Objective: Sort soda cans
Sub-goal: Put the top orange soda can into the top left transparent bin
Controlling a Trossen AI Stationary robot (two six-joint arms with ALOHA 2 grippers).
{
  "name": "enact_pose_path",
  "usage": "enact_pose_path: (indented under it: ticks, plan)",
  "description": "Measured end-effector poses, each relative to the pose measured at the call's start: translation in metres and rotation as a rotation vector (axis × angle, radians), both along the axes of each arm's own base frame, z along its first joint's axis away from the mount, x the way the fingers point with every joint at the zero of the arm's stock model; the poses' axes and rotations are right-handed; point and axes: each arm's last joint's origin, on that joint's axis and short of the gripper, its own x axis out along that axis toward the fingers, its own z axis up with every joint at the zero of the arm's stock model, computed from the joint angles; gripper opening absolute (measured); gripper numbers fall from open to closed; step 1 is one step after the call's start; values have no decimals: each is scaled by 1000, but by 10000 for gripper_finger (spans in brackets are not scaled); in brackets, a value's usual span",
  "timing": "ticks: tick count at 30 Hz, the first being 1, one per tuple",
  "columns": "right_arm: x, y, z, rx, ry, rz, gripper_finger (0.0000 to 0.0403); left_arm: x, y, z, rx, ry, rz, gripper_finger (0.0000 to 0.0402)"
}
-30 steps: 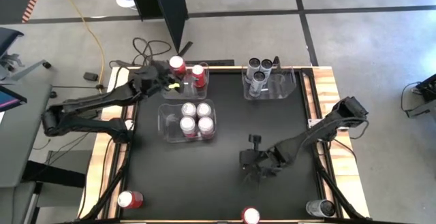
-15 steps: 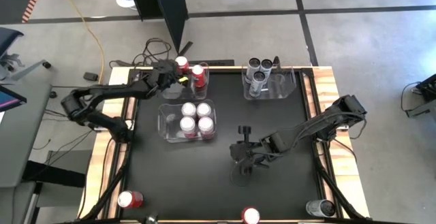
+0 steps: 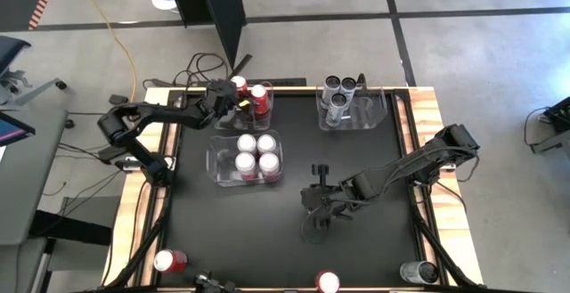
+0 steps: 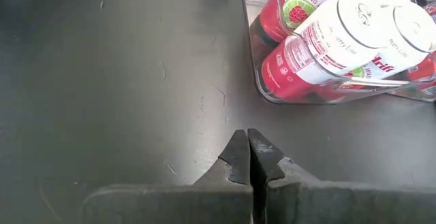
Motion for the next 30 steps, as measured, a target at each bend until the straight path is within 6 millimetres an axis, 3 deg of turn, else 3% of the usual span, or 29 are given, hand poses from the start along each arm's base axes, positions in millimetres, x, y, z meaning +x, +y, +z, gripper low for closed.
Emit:
enact_pose_path:
  ticks: [17,30]
  plan:
    - [1,0,1,11,-12,-8,2,1,7,-8,10,-24,17,293]
    - [1,1,1,14,-19,-8,2,1,6,-10,-16,-16,-16,326]
